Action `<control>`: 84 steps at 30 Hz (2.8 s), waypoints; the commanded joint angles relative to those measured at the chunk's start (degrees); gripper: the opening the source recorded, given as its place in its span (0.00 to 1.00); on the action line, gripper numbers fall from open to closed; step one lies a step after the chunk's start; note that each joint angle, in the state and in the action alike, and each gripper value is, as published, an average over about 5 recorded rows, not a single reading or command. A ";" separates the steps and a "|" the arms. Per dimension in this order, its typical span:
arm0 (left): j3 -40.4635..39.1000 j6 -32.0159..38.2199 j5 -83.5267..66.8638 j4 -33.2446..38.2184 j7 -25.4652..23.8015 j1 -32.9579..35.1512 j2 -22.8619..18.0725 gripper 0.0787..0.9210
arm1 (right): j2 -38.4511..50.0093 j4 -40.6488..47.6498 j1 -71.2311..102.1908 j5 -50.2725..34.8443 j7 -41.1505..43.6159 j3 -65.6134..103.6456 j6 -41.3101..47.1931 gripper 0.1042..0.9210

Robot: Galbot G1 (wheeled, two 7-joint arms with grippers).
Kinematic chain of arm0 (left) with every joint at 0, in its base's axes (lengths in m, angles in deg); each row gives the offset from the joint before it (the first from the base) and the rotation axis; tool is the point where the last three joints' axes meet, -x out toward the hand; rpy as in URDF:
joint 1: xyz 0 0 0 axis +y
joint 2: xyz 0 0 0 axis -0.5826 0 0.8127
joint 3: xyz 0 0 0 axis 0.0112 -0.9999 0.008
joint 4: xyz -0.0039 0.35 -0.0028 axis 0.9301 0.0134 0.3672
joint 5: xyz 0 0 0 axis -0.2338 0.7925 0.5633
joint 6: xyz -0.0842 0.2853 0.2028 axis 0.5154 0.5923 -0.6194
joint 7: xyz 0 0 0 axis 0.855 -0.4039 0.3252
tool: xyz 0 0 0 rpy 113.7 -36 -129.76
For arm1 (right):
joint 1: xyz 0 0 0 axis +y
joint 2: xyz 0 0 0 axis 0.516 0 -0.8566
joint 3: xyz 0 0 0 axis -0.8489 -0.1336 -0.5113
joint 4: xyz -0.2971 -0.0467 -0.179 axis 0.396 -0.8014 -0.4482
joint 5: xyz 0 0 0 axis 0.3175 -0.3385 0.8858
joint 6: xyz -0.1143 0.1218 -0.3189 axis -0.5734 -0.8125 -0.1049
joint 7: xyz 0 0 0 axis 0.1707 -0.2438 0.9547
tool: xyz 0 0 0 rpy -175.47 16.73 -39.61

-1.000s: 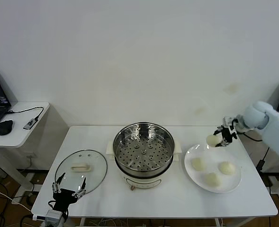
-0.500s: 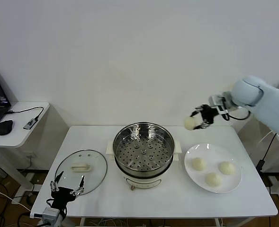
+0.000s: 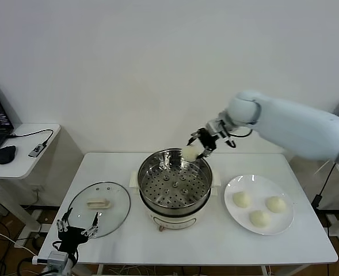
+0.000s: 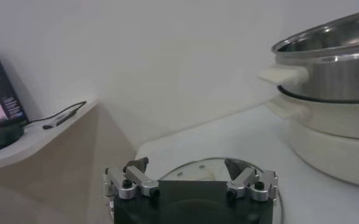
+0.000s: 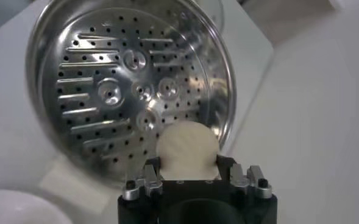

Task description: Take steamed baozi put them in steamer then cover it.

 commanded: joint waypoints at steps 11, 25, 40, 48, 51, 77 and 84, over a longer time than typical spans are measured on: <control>0.42 -0.01 -0.05 0.11 0.07 -0.12 -0.32 0.88 | -12.97 10.33 5.12 20.19 -4.11 -2.03 -16.58 0.59; 0.32 -0.08 0.11 0.24 0.07 -0.13 -0.62 0.88 | -13.04 11.56 7.17 24.30 -5.35 -1.38 -19.04 0.61; 0.15 -0.48 0.19 1.16 -0.04 -0.31 -0.09 0.88 | -1.27 -6.68 -7.01 -3.20 2.10 -5.49 2.91 0.88; -0.41 -0.52 0.23 1.86 -0.09 -0.57 0.32 0.88 | 13.67 -19.90 -14.55 -10.01 5.19 -7.14 25.74 0.88; -0.75 -0.61 0.25 1.84 -0.14 -0.94 0.55 0.88 | 19.78 -24.02 -16.13 -9.68 6.16 -8.60 30.36 0.88; 0.41 -0.84 0.07 0.41 -0.24 -1.98 1.77 0.88 | 34.49 -17.41 22.20 5.31 3.67 15.16 33.59 0.88; 1.03 -0.77 0.16 0.56 -0.21 -1.39 1.25 0.88 | 29.30 -10.90 29.62 7.89 3.87 20.71 32.53 0.88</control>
